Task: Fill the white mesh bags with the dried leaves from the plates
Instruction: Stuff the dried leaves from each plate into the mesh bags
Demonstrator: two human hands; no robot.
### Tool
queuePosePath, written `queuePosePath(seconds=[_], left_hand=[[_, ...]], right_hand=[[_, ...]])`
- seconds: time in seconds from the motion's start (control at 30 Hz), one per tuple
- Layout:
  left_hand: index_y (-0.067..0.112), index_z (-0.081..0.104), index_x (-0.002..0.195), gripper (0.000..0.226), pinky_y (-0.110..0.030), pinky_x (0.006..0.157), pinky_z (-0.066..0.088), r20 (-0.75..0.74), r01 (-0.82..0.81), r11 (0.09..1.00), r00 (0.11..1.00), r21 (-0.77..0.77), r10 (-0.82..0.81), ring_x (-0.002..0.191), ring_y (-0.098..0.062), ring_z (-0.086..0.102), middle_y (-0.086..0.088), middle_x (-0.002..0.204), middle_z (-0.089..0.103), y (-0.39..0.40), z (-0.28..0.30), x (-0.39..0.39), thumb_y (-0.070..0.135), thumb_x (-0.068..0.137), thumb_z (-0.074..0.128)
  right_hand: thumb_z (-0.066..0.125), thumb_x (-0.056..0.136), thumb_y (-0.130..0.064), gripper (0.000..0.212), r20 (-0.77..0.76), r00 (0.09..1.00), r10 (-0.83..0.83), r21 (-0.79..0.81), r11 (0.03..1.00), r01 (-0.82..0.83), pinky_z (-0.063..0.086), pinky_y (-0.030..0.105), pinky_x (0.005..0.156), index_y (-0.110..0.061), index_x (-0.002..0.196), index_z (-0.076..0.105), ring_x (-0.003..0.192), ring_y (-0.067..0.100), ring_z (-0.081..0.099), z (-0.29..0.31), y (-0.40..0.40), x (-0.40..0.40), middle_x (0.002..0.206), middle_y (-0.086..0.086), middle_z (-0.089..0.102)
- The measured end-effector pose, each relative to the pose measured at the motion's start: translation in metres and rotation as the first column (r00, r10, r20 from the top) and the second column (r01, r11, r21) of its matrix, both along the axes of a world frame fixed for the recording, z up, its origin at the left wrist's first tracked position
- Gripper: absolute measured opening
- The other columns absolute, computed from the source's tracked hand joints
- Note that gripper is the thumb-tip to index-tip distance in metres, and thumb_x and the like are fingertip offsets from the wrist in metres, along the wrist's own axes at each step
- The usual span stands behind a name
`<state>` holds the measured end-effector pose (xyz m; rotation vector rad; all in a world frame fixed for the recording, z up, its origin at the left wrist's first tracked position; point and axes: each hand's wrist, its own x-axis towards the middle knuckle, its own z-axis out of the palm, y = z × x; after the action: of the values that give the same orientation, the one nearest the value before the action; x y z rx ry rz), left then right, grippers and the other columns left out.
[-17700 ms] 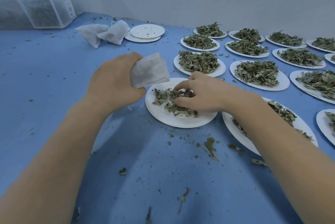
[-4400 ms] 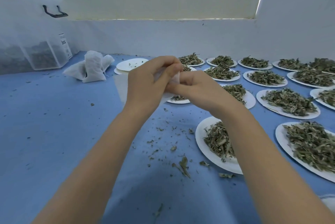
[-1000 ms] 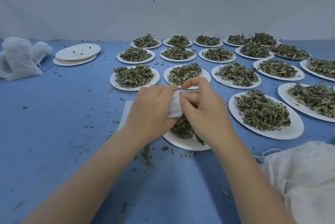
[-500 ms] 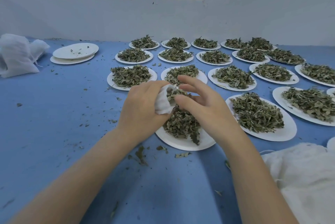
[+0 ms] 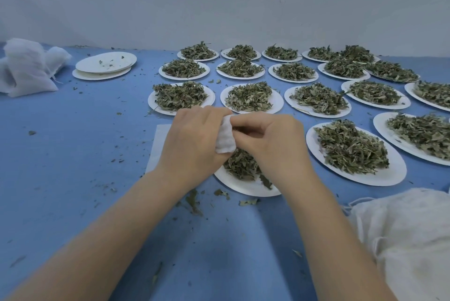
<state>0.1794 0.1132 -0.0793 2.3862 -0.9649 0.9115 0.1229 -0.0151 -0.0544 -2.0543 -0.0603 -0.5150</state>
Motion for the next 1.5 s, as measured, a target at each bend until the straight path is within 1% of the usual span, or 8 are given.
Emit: queuePosePath(seconds=[0.17, 0.3, 0.53, 0.7, 0.9, 1.17, 1.37, 1.5], left_hand=[[-0.001, 0.064, 0.098, 0.035, -0.038, 0.071, 0.041, -0.019, -0.027, 0.999, 0.999, 0.03, 0.028, 0.07, -0.031, 0.059, -0.01, 0.078, 0.063, 0.002, -0.001, 0.001, 0.01, 0.064, 0.067], [-0.003, 0.063, 0.094, 0.039, -0.037, 0.069, 0.046, -0.034, 0.013, 0.999, 0.999, 0.032, -0.012, 0.067, -0.03, 0.06, -0.01, 0.075, 0.062, 0.002, 0.001, -0.004, 0.027, 0.076, 0.047], [-0.001, 0.065, 0.094, 0.038, -0.038, 0.07, 0.038, -0.002, -0.003, 0.997, 1.0, 0.081, 0.003, 0.068, -0.029, 0.059, -0.009, 0.075, 0.061, 0.006, 0.001, -0.005, 0.024, 0.072, 0.046], [-0.001, 0.065, 0.098, 0.038, -0.038, 0.073, 0.037, -0.015, -0.007, 0.997, 1.0, 0.08, 0.008, 0.075, -0.031, 0.063, -0.011, 0.081, 0.064, 0.006, 0.002, -0.006, 0.023, 0.073, 0.048], [0.001, 0.065, 0.098, 0.039, -0.036, 0.073, 0.039, -0.06, -0.003, 0.997, 0.998, 0.081, 0.008, 0.071, -0.029, 0.061, -0.008, 0.078, 0.063, 0.005, -0.001, -0.009, 0.019, 0.071, 0.045], [-0.001, 0.064, 0.091, 0.037, -0.035, 0.069, 0.037, -0.06, 0.032, 0.998, 0.998, 0.051, -0.029, 0.066, -0.029, 0.059, -0.008, 0.073, 0.061, 0.001, 0.001, -0.014, 0.019, 0.07, 0.042], [0.0, 0.066, 0.09, 0.036, -0.034, 0.069, 0.038, -0.003, 0.094, 0.994, 0.996, 0.055, -0.094, 0.067, -0.028, 0.061, -0.009, 0.075, 0.064, 0.0, 0.003, -0.018, 0.02, 0.069, 0.047], [0.009, 0.058, 0.117, 0.061, -0.022, 0.08, 0.035, -0.149, 0.06, 0.998, 0.987, 0.024, -0.056, 0.095, -0.022, 0.058, -0.003, 0.108, 0.064, 0.006, 0.006, -0.015, 0.035, 0.063, 0.071]], right_hand=[[0.062, 0.086, -0.008, 0.021, -0.186, 0.942, 0.277, 0.049, 0.961, -0.273, 0.051, 0.041, 0.091, -0.018, 0.102, 0.072, 0.096, 0.018, 0.067, 0.008, -0.009, -0.007, 0.094, 0.01, 0.071], [0.061, 0.088, -0.007, 0.033, -0.22, 0.945, 0.241, 0.12, 0.968, -0.219, 0.05, 0.039, 0.095, -0.024, 0.114, 0.068, 0.098, 0.012, 0.066, 0.007, -0.015, -0.007, 0.098, -0.005, 0.073], [0.063, 0.086, -0.013, 0.021, -0.122, 0.989, 0.088, 0.017, 0.996, -0.086, 0.054, 0.032, 0.073, -0.031, 0.082, 0.073, 0.071, 0.019, 0.067, -0.003, 0.0, 0.0, 0.073, 0.006, 0.071], [0.058, 0.086, -0.011, 0.015, -0.116, 0.993, 0.038, -0.048, 0.998, -0.044, 0.026, 0.019, 0.046, -0.007, 0.077, 0.07, 0.05, 0.007, 0.03, -0.004, 0.009, 0.002, 0.053, 0.01, 0.047], [0.051, 0.086, 0.001, 0.018, -0.271, 0.897, 0.35, 0.143, 0.936, -0.322, 0.047, 0.059, 0.076, -0.003, 0.092, 0.068, 0.087, 0.05, 0.056, 0.003, -0.001, -0.003, 0.097, 0.03, 0.062], [0.058, 0.083, -0.009, 0.032, -0.148, 0.988, 0.038, 0.071, 0.997, -0.027, 0.031, 0.017, 0.042, -0.022, 0.056, 0.066, 0.039, 0.008, 0.038, -0.004, 0.011, -0.001, 0.044, -0.004, 0.052], [0.056, 0.072, 0.005, 0.039, -0.308, 0.947, 0.092, -0.077, 0.99, -0.122, 0.027, 0.024, 0.047, -0.021, 0.045, 0.044, 0.049, 0.011, 0.034, -0.002, 0.014, 0.003, 0.044, -0.007, 0.041], [0.051, 0.082, -0.004, 0.036, -0.298, 0.943, 0.15, -0.01, 0.987, -0.16, 0.03, 0.024, 0.05, -0.022, 0.051, 0.05, 0.048, 0.01, 0.035, 0.0, 0.004, 0.001, 0.05, -0.007, 0.045]])
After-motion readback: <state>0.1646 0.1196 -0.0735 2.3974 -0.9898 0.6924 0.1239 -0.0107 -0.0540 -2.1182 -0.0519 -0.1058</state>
